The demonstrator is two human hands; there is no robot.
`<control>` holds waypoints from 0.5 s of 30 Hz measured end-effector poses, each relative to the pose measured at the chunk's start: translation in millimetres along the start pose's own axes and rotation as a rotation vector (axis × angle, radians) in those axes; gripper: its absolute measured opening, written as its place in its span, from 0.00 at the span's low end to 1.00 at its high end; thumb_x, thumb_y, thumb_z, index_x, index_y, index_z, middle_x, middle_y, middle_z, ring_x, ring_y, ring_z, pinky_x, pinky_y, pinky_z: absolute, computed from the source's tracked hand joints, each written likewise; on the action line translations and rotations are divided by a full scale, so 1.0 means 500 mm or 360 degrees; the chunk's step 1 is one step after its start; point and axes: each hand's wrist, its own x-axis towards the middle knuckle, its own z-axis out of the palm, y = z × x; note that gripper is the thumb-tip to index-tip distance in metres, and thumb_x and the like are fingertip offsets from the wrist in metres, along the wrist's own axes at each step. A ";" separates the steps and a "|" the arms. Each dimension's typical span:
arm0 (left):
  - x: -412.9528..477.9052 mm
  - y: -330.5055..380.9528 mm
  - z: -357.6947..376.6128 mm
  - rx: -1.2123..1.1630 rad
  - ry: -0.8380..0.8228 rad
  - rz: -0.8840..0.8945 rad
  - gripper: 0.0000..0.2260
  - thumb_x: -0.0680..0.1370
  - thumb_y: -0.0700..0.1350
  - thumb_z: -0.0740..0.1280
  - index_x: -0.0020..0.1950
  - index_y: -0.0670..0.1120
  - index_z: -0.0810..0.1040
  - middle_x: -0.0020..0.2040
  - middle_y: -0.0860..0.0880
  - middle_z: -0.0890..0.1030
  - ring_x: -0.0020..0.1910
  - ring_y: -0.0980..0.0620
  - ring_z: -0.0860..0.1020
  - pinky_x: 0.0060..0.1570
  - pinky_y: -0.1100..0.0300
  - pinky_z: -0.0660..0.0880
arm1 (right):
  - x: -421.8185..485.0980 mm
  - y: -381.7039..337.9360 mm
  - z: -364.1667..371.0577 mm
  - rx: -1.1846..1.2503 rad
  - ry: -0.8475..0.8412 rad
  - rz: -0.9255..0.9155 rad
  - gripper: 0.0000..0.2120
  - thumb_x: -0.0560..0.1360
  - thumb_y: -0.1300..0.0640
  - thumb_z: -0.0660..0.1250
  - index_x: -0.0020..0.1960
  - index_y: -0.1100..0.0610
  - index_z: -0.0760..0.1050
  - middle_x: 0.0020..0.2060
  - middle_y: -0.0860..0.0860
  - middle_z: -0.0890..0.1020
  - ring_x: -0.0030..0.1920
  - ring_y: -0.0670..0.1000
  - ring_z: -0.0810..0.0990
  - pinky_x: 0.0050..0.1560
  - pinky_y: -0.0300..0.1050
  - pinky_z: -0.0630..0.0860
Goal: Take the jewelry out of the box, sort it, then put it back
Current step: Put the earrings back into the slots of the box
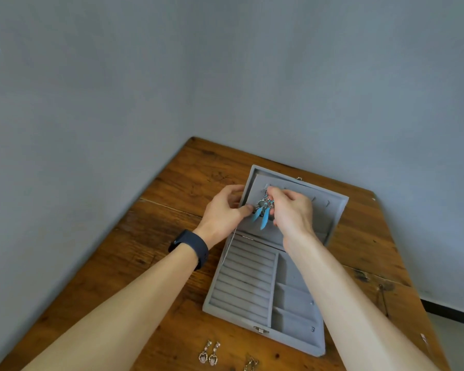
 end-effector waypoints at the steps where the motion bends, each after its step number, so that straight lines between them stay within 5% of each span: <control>1: 0.001 0.000 0.000 -0.0010 -0.0003 -0.0005 0.25 0.77 0.45 0.72 0.72 0.53 0.70 0.67 0.50 0.77 0.64 0.53 0.75 0.52 0.66 0.73 | -0.001 0.000 0.000 0.0015 -0.0001 -0.0032 0.08 0.76 0.48 0.71 0.43 0.51 0.82 0.37 0.48 0.83 0.40 0.47 0.82 0.37 0.41 0.78; 7: 0.002 -0.003 0.002 -0.0044 0.0005 -0.0009 0.23 0.77 0.45 0.72 0.71 0.54 0.70 0.62 0.55 0.77 0.59 0.56 0.75 0.44 0.71 0.70 | -0.010 -0.008 0.004 0.0179 0.0100 -0.0021 0.06 0.77 0.52 0.69 0.43 0.52 0.80 0.36 0.47 0.82 0.38 0.44 0.80 0.25 0.30 0.71; 15: 0.008 -0.011 0.005 -0.0058 0.0018 -0.0007 0.22 0.77 0.44 0.72 0.69 0.56 0.71 0.56 0.60 0.77 0.50 0.63 0.75 0.43 0.71 0.70 | -0.019 -0.001 0.024 0.0205 0.0239 -0.0020 0.05 0.77 0.52 0.69 0.47 0.52 0.81 0.42 0.48 0.83 0.43 0.47 0.81 0.37 0.39 0.73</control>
